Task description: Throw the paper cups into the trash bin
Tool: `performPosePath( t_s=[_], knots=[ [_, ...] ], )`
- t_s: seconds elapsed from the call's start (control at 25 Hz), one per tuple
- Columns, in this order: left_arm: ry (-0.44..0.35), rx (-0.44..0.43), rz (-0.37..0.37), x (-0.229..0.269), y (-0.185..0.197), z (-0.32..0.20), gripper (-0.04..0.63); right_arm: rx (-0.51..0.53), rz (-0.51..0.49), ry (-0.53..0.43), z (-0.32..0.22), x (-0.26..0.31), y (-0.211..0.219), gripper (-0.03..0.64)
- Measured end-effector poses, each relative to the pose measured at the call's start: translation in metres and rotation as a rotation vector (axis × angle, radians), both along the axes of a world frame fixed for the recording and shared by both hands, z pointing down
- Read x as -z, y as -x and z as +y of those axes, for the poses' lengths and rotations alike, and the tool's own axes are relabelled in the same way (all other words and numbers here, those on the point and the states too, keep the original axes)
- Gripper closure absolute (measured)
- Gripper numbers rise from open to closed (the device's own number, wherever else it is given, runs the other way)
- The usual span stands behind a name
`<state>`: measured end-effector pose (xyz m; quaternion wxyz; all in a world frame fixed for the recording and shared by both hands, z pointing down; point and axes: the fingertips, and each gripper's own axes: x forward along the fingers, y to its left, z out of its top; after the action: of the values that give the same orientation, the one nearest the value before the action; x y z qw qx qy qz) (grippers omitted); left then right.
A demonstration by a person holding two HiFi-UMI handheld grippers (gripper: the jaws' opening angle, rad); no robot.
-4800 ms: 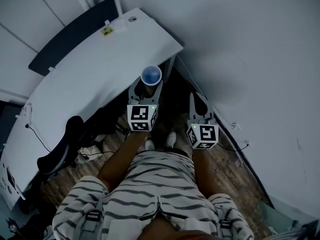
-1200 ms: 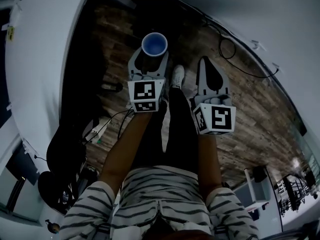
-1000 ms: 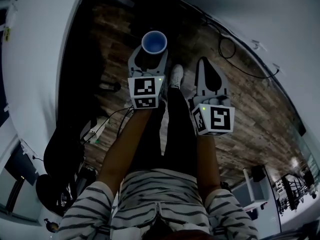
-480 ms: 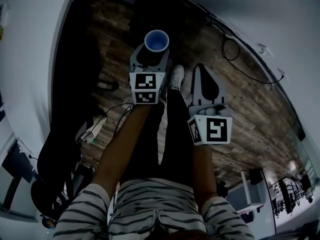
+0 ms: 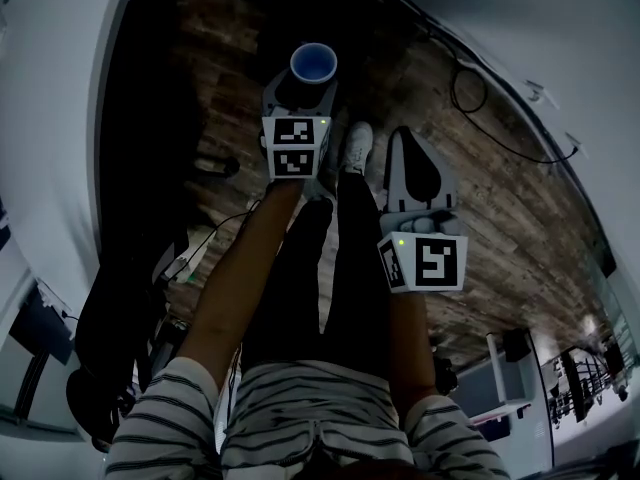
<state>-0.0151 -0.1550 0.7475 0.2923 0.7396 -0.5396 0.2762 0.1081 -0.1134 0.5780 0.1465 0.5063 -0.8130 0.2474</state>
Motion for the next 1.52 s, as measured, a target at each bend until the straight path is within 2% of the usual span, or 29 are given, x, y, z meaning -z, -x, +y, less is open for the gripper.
performPosePath(
  t_s=[0.24, 0.84, 1.32, 1.52],
  knots=[
    [0.027, -0.003, -0.011, -0.026, 0.003, -0.011, 0.308, 0.014, -0.004, 0.01, -0.001, -0.012, 0.008, 0.607],
    [0.107, -0.045, -0.05, -0.1, -0.004, -0.026, 0.308, 0.0, 0.01, 0.038, -0.012, -0.044, -0.006, 0.607],
    [0.178, -0.042, -0.042, -0.147, -0.002, -0.031, 0.308, 0.003, 0.022, 0.045, -0.01, -0.056, -0.009, 0.607],
    [0.172, -0.029, -0.049, -0.154, 0.001, -0.042, 0.308, 0.003, 0.025, 0.055, -0.009, -0.064, -0.01, 0.607]
  ],
)
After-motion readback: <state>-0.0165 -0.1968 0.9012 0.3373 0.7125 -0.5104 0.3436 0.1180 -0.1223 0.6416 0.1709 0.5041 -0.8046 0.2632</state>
